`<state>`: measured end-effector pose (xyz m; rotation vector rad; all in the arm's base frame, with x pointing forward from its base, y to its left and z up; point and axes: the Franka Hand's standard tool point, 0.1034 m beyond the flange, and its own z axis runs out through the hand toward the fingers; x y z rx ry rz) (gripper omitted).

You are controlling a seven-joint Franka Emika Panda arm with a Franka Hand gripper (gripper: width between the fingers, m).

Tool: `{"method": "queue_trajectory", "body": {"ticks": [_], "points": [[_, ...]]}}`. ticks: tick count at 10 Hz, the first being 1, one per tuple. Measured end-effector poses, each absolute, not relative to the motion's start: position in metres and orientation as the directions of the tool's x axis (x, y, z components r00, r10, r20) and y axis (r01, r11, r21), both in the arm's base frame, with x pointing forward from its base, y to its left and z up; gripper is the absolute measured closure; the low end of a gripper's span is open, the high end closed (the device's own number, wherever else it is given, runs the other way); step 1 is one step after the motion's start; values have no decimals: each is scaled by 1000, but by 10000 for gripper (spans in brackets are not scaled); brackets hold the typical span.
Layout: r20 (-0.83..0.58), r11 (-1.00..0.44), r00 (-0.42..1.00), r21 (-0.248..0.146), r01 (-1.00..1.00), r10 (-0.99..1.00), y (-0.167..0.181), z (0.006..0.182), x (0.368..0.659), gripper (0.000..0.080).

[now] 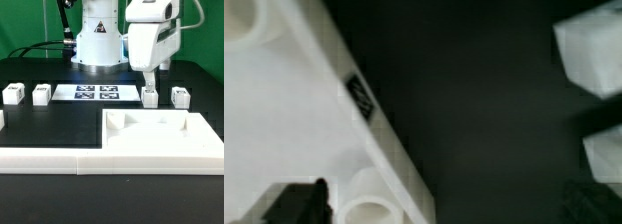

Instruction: Assemble square table

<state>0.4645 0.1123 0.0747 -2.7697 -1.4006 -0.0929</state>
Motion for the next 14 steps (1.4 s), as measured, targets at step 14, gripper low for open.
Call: {"method": "queue_trajectory", "body": {"ticks": [14], "points": [[-227, -997, 972, -58, 45, 57, 155, 56, 425, 150]]}}
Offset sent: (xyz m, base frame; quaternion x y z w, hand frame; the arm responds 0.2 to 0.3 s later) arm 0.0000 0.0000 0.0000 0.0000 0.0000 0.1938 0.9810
